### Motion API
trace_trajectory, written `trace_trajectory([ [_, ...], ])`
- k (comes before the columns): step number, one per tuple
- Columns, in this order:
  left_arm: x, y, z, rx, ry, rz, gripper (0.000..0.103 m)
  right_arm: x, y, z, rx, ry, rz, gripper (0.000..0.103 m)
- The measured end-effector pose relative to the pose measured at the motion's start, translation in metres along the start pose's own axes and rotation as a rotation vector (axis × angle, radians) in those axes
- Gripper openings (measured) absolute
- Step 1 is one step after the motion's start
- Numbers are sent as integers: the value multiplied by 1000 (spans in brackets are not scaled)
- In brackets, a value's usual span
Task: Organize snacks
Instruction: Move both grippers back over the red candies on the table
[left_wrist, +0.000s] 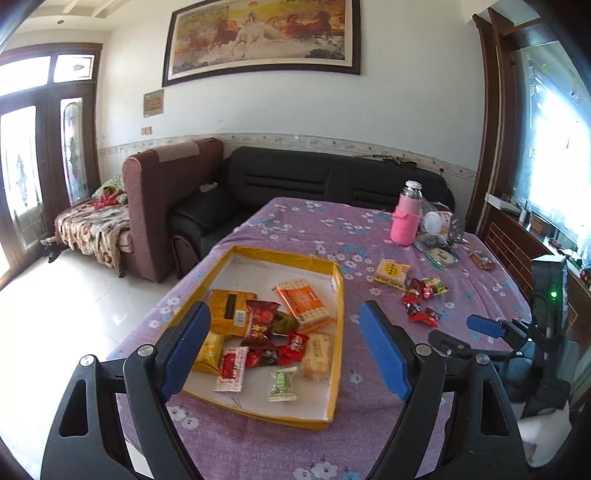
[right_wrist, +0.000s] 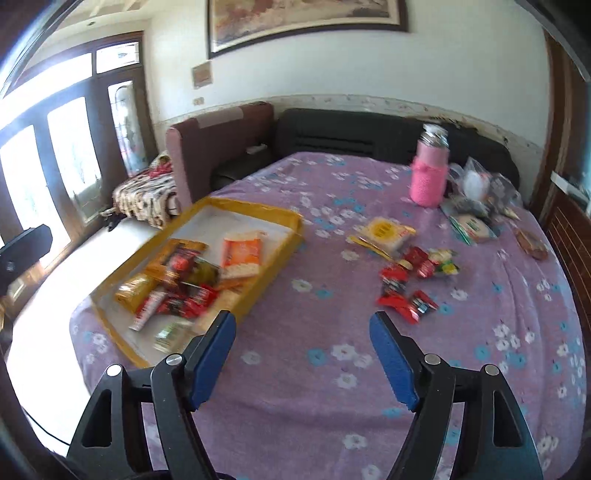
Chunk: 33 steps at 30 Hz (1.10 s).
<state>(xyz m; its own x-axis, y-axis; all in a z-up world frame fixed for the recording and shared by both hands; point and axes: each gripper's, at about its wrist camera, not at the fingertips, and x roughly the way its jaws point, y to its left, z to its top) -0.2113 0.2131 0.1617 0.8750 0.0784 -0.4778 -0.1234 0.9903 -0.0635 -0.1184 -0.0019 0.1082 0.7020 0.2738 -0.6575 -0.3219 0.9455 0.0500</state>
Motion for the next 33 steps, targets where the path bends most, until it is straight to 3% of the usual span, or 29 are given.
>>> trace_trajectory([
  [5, 21, -8, -5, -39, 79, -111, 83, 14, -72, -14, 169, 66, -74, 77],
  [11, 53, -19, -18, -125, 193, -320, 83, 25, -125, -14, 244, 89, -162, 77],
  [17, 67, -33, -27, -111, 268, -372, 83, 50, -153, -12, 342, 124, -119, 77],
  [23, 82, -33, -34, -138, 318, -388, 83, 80, -155, -12, 396, 158, -68, 77],
  [25, 88, -33, -36, -149, 338, -393, 83, 91, -154, -10, 398, 168, -62, 75],
  [27, 92, -34, -38, -152, 353, -397, 83, 101, -151, -6, 384, 177, -58, 65],
  [33, 91, -42, -39, -128, 357, -406, 83, 122, -143, 6, 389, 176, -55, 63],
])
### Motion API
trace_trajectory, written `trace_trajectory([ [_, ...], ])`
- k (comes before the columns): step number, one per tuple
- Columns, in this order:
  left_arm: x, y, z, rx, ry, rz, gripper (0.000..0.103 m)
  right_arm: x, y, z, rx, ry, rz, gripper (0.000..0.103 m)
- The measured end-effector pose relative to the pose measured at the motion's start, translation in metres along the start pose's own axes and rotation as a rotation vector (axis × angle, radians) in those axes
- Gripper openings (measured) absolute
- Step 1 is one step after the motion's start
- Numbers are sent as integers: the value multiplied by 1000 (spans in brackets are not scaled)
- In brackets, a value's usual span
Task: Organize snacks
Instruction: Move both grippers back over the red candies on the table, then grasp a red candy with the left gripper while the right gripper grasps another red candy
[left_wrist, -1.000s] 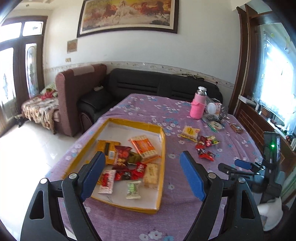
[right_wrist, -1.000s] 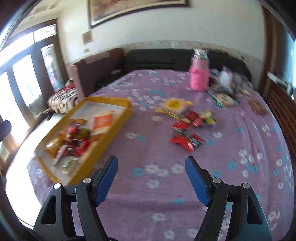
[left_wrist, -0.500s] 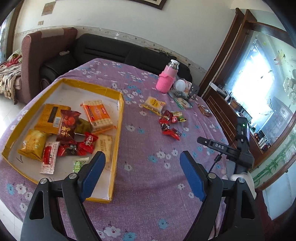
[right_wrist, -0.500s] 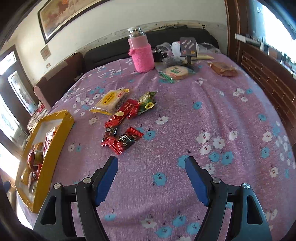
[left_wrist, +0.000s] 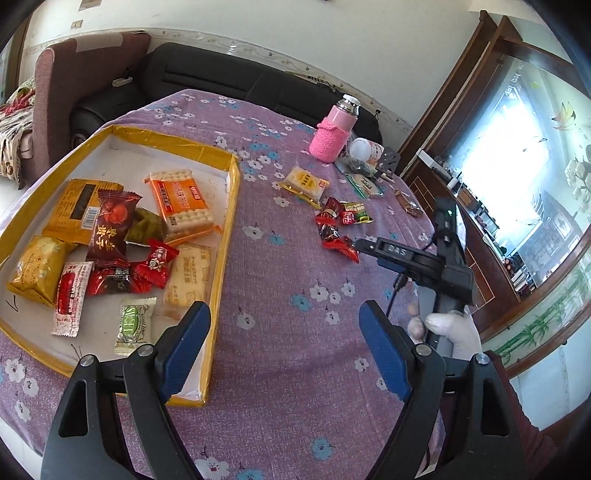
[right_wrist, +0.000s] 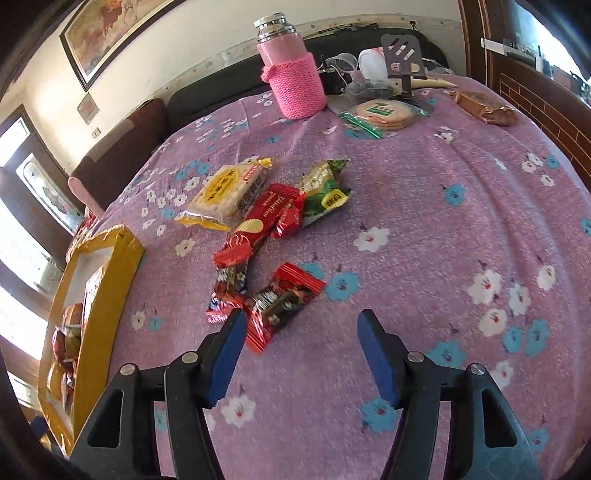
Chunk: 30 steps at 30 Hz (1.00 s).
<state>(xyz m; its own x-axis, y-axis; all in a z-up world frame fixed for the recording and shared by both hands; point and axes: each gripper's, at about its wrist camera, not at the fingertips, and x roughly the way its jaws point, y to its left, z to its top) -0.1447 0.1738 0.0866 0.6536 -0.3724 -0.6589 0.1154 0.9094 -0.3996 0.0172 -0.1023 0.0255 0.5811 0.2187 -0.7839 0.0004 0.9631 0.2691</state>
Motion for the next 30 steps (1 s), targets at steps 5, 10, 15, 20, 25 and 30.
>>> trace_trajectory([
  [5, 9, -6, 1, 25, 19, 1, 83, 14, 15, -1, -70, 5, -48, 42],
  [10, 18, -12, 0, 41, 40, -18, 83, 7, 25, -7, -146, -37, -43, 11],
  [15, 33, -21, 5, 38, 74, -49, 83, -8, 9, -2, -120, -107, -5, 2],
  [20, 61, -46, 17, 102, 99, -26, 83, -3, -22, -1, -11, -108, 89, 8],
  [25, 105, -67, 44, 177, 110, -34, 82, 5, -60, 5, 164, -58, 161, 20],
  [30, 157, -76, 69, 165, 155, -102, 50, 6, -71, 6, 215, -45, 198, 23],
])
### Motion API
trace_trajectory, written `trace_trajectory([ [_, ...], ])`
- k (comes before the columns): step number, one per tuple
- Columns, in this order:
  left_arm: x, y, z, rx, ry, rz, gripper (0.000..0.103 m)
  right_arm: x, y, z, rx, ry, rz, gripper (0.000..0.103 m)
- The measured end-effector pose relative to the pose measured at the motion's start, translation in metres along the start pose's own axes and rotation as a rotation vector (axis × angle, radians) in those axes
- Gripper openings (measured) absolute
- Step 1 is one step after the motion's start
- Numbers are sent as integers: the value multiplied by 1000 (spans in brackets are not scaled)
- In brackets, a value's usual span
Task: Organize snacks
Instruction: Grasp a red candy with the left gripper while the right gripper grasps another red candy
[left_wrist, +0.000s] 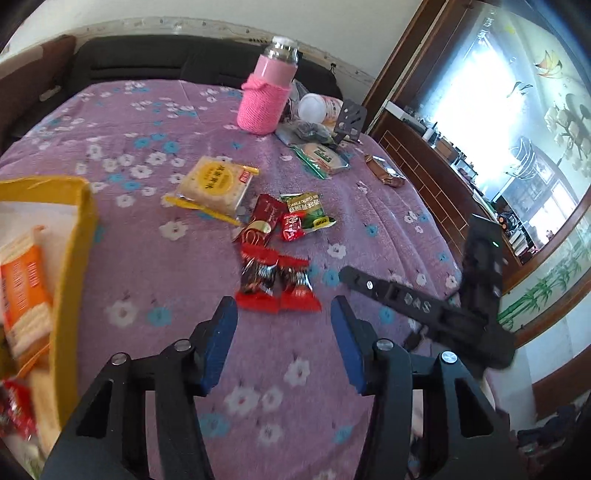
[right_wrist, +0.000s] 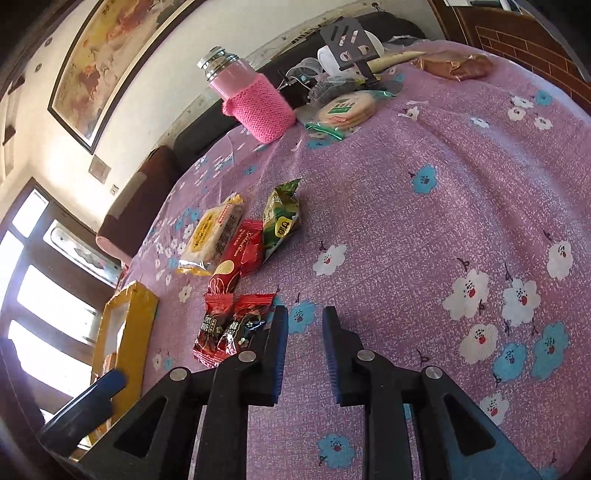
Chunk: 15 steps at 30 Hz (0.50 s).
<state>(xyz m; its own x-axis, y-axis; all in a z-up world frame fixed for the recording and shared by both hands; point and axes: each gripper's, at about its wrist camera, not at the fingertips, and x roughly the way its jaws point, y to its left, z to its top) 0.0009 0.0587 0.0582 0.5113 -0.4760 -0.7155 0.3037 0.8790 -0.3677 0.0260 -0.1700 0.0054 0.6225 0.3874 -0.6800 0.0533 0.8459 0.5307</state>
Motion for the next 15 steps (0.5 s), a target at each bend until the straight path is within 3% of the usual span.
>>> trace_trajectory([
  [5, 39, -8, 20, 46, 35, 32, 50, 2, 3, 2, -10, 9, 5, 27],
  [9, 71, -11, 22, 128, 99, 144, 49, 1, 2, 3, -9, 13, 13, 29],
  [11, 73, -10, 19, 148, 86, 138, 36, 2, 3, 3, -15, 15, 13, 29],
  [12, 72, -9, 19, 142, 85, 129, 17, 2, 4, 2, -18, 15, 13, 29],
  [15, 63, -2, 20, 119, 63, 124, 14, 3, 7, 2, -39, 16, 14, 32],
])
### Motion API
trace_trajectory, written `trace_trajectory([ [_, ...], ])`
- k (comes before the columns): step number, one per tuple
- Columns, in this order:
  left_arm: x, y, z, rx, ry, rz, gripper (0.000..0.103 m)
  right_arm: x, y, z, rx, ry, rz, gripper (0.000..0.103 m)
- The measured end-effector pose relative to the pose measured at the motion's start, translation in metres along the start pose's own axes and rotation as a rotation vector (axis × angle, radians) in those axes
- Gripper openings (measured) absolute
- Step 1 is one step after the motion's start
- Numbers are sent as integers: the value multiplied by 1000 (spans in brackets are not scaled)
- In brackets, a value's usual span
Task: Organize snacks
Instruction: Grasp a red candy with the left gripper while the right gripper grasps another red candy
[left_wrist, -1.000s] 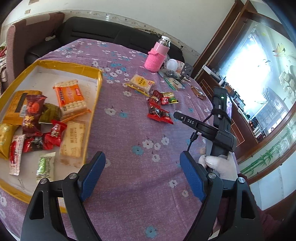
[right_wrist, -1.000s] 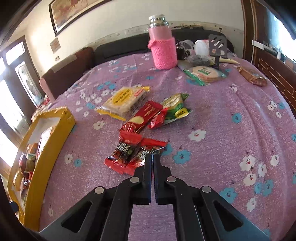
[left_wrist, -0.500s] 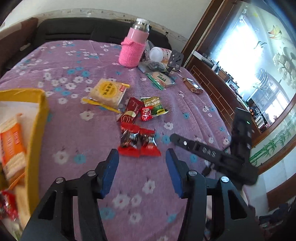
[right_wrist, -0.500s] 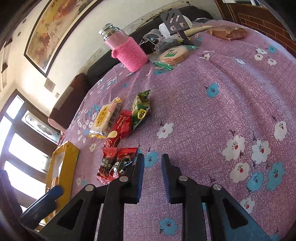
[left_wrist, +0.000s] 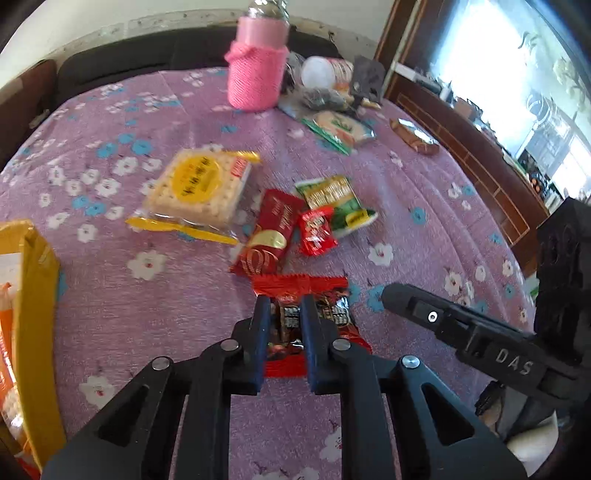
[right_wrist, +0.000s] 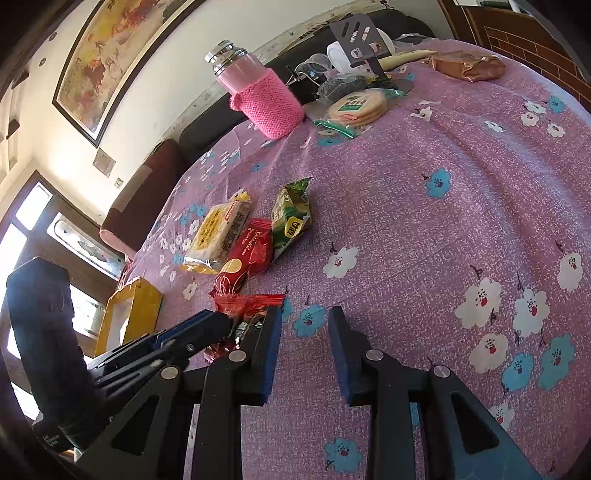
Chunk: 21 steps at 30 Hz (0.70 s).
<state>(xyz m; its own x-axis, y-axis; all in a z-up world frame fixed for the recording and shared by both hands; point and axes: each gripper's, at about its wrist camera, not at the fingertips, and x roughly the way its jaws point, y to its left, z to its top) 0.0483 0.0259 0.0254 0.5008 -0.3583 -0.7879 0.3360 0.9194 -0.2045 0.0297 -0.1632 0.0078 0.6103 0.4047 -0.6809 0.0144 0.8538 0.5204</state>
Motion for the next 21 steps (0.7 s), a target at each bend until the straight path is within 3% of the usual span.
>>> trace_trajectory([
  [8, -10, 13, -8, -60, -7, -18, 17, 3, 10, -4, -40, 3, 2, 36],
  [12, -1, -1, -7, -7, -9, -3, 46, 3, 9, -4, -36, 3, 4, 36],
  [15, 8, -11, -5, 62, -19, 58, 48, 3, 8, -3, -29, 2, 7, 36],
  [17, 13, -9, -4, 86, -2, 121, 35, 3, 6, -3, -23, 4, 13, 36],
  [21, 7, -5, -12, 100, -2, 116, 29, 3, 5, -2, -21, 6, 14, 36],
])
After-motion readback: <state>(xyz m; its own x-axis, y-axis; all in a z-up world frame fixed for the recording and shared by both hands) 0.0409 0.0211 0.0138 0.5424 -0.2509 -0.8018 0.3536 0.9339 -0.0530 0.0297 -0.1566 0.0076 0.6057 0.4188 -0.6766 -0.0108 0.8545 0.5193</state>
